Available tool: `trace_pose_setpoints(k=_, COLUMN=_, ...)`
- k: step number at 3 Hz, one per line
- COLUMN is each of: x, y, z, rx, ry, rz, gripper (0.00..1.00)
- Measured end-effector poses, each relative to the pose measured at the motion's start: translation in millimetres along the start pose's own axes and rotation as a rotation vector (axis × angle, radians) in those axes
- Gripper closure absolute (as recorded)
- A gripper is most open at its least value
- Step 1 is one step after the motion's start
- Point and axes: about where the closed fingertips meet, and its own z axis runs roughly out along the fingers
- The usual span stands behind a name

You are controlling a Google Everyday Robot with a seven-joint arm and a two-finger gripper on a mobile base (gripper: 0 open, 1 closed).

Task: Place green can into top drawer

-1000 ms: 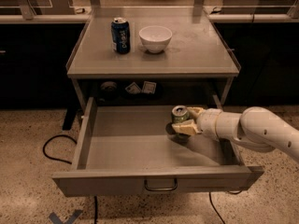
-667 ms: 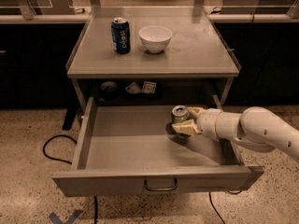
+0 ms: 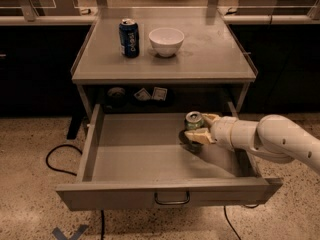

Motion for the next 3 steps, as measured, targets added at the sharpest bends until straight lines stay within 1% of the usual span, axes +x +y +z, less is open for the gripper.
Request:
trace_pose_setpoints(k=1, x=0.0, y=0.0, z=0.0, rx=0.0, ry=0.0, rz=0.0, gripper=0.29)
trace_pose_setpoints(k=2, x=0.0, y=0.1, z=0.1, rx=0.0, ry=0.0, rz=0.0, gripper=0.1)
trace_pose_setpoints(k=3, x=0.0, y=0.1, z=0.1, rx=0.0, ry=0.0, rz=0.0, gripper=0.0)
